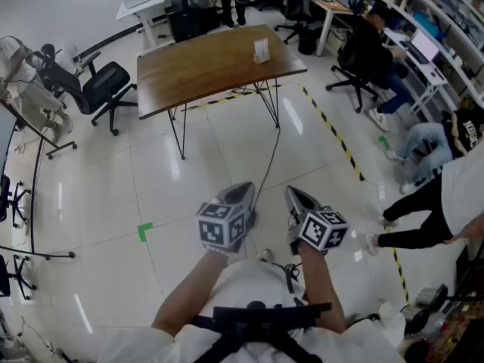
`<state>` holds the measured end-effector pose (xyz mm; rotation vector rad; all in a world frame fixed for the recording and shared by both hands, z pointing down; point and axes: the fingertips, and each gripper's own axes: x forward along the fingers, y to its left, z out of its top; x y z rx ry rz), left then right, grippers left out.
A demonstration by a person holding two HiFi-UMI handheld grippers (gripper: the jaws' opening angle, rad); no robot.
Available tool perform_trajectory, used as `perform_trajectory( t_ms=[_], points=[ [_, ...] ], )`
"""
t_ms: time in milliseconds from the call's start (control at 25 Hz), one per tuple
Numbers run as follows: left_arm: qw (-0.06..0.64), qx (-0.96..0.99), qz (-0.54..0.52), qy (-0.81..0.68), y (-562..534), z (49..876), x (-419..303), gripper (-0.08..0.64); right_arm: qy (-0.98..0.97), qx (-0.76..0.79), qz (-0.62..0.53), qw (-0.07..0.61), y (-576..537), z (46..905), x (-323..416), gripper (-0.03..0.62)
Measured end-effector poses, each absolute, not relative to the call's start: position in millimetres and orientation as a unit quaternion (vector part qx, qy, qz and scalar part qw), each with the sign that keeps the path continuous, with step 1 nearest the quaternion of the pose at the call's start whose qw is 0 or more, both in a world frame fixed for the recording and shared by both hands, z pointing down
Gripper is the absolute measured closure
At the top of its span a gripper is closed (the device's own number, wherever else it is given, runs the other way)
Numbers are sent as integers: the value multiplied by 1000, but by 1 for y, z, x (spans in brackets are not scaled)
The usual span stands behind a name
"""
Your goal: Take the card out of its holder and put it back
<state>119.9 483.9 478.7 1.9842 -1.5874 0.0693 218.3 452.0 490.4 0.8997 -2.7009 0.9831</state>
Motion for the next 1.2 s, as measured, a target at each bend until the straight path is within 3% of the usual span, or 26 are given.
perform_trajectory(
  t_ms=[520, 1200],
  points=[
    [300, 723, 37, -621, 474, 492, 143, 560, -886, 318, 329, 73, 420, 517, 263, 589],
    [324, 729, 40, -601, 358, 517, 95, 560, -877, 316, 353, 78, 321, 535, 212, 589]
  ],
)
